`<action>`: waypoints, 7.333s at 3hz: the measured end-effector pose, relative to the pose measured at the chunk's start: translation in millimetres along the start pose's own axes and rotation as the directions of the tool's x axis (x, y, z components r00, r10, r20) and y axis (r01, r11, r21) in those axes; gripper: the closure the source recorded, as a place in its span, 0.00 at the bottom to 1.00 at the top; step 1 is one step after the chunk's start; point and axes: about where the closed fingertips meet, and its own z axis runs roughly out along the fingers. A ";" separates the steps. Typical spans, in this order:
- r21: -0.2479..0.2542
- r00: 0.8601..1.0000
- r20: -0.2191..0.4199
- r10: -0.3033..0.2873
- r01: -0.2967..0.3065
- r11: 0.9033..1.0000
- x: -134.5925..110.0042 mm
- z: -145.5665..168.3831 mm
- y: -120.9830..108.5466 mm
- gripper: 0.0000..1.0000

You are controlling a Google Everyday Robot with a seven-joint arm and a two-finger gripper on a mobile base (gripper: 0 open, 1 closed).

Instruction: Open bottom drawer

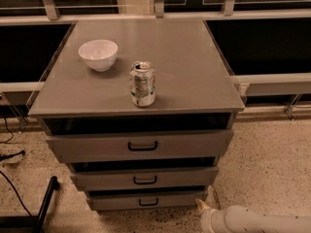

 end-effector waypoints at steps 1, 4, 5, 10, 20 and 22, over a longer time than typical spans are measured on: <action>-0.011 1.000 0.025 0.003 -0.002 1.000 9.2 17.9 3.2 0.00; -0.044 0.982 0.184 -0.036 0.045 0.998 22.7 114.6 1.5 0.00; -0.028 0.983 0.179 -0.048 0.054 0.998 11.9 103.6 -3.7 0.00; 0.030 0.985 0.080 -0.151 0.149 0.988 -26.6 95.5 -55.6 0.00; -0.198 0.999 0.001 0.035 -0.034 0.980 -4.6 117.1 -38.7 0.00; -0.265 0.994 -0.042 0.096 -0.104 0.959 1.9 104.7 -18.8 0.00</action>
Offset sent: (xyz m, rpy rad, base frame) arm 0.0080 0.0135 -0.1143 0.1726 -0.0011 0.0342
